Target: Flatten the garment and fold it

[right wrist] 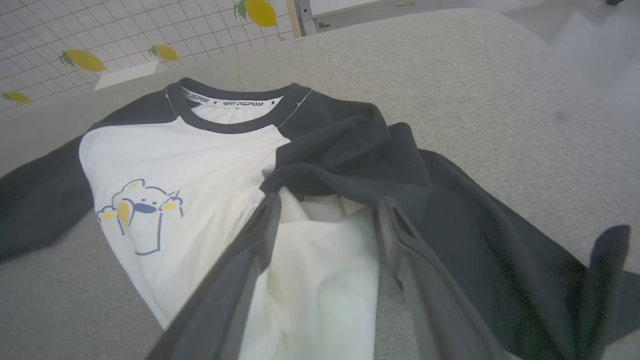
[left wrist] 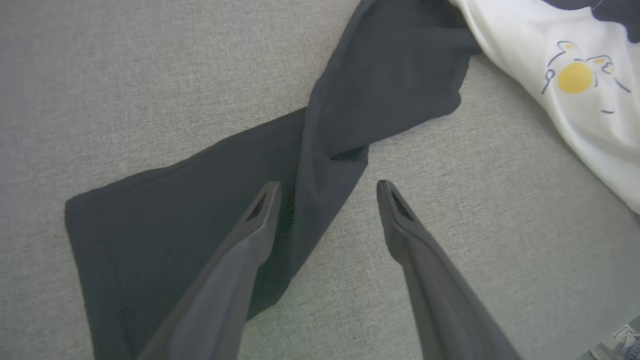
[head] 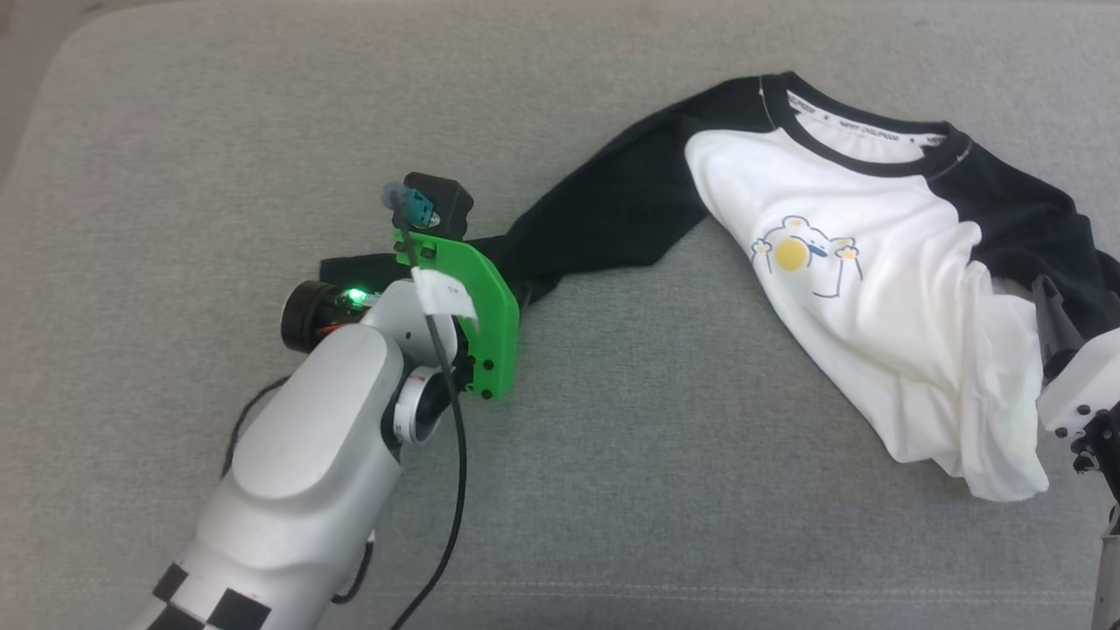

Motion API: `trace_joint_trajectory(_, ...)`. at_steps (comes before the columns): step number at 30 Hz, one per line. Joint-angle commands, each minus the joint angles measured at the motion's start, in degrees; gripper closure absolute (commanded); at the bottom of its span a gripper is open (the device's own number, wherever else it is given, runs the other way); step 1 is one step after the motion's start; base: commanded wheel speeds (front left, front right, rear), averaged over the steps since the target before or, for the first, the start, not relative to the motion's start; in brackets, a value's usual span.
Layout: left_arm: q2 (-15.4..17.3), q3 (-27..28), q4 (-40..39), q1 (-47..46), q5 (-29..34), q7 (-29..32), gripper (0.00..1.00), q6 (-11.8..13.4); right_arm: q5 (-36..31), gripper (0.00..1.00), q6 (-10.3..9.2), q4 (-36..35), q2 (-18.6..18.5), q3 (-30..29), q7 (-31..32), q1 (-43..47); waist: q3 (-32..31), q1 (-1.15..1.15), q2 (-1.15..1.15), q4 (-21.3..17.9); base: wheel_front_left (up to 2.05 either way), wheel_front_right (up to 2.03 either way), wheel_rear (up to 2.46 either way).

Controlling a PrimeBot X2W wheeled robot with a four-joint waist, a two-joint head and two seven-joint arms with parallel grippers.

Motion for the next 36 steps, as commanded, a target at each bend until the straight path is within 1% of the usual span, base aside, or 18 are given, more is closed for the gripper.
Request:
trace_joint_trajectory(1, 0.67, -0.71, 1.64, -1.72, 0.76, 1.78, 0.00, 0.09, 0.46, 0.00, -0.09, -0.10, 0.28, -0.10, -0.37, 0.51, 1.89, 0.00, 0.00, -2.02, 0.00, 0.00, 0.00)
trace_joint_trajectory(5, 1.28, -1.64, 5.54, -3.67, 1.87, 5.28, 0.00, 1.42, 0.94, 0.00, -0.09, 0.11, 0.43, 0.03, -0.98, 0.11, 3.32, 0.00, 0.00, -3.38, 0.00, 0.00, 0.00)
trace_joint_trajectory(8, 0.64, -0.95, 6.51, -3.66, 0.68, 4.81, 0.00, 1.25, 1.19, 0.00, -0.09, 0.50, 0.27, -0.05, -1.49, -0.03, 3.91, 0.00, 0.00, -3.80, 0.00, 0.00, 0.00)
trace_joint_trajectory(9, 0.27, -0.52, 6.56, -3.48, 0.04, 4.23, 0.69, 1.11, 1.13, 0.00, -0.09, 0.50, 0.31, -0.18, -1.64, 0.02, 4.01, 0.00, 0.00, -3.78, 0.00, 0.00, 0.00)
trace_joint_trajectory(10, -0.03, -0.25, 6.46, -3.34, -0.51, 3.68, 1.00, 0.75, 1.05, 0.00, -0.09, 0.54, 0.32, -0.44, -1.78, 0.09, 4.03, 0.00, 0.00, -3.62, 0.00, 0.00, 0.00)
trace_joint_trajectory(15, -1.35, 3.24, 4.42, -2.26, -4.43, -0.47, 1.00, -0.36, 0.29, 0.00, -0.09, 1.25, 0.36, -1.35, -2.16, 0.45, 2.74, 0.00, 0.00, -2.12, 0.00, 0.00, 0.00)
trace_joint_trajectory(19, -0.26, 7.95, 0.20, -0.11, -7.48, -4.03, 1.00, 0.51, -0.03, 0.00, -0.09, 1.88, 0.35, -1.15, -2.17, 1.01, 0.58, 0.00, 0.00, -0.24, 0.00, 0.00, 0.00)
trace_joint_trajectory(21, 1.50, 10.19, -2.51, 1.71, -8.28, -4.65, 1.00, 1.82, -0.14, 0.00, -0.09, 2.03, 0.38, -1.11, -2.11, 1.37, -0.48, 0.00, 0.00, 0.91, 0.00, 0.00, 0.00)
trace_joint_trajectory(23, 3.50, 12.65, -5.41, 4.20, -8.98, -4.94, 1.00, 3.81, -0.13, 0.00, -0.09, 2.15, 0.49, -0.96, -1.97, 1.70, -1.43, 0.00, 0.00, 1.96, 0.00, 0.00, 0.00)
trace_joint_trajectory(28, 9.21, 19.18, -11.38, 13.79, -10.11, -4.12, 1.00, 10.98, -0.13, 0.00, -0.09, 2.22, 0.86, -0.22, -1.79, 2.08, -2.76, 0.00, 0.00, 3.77, 0.00, 0.00, 0.00)
trace_joint_trajectory(30, 10.55, 21.48, -12.28, 17.92, -10.71, -3.88, 1.00, 13.64, -0.14, 0.00, -0.09, 2.32, 0.94, -0.08, -1.80, 2.13, -2.91, 0.00, 0.00, 4.16, 0.00, 0.00, 0.00)
trace_joint_trajectory(32, 10.96, 22.49, -12.10, 21.68, -11.50, -2.97, 1.00, 15.41, -0.10, 0.00, -0.09, 2.38, 1.02, 0.13, -1.71, 2.23, -2.88, 0.00, 0.00, 4.41, 0.00, 0.00, 0.00)
trace_joint_trajectory(35, 9.72, 22.77, -10.96, 24.93, -13.29, -2.26, 1.00, 15.88, -0.05, 0.00, -0.09, 2.56, 1.02, 0.39, -1.68, 2.30, -2.70, 0.00, 0.00, 4.53, 0.00, 0.00, 0.00)
trace_joint_trajectory(36, 9.00, 22.94, -10.25, 25.48, -13.83, -2.66, 0.98, 15.79, -0.08, 0.00, -0.09, 2.53, 1.06, 0.49, -1.67, 2.35, -2.60, 0.00, 0.00, 4.52, 0.00, 0.00, 0.00)
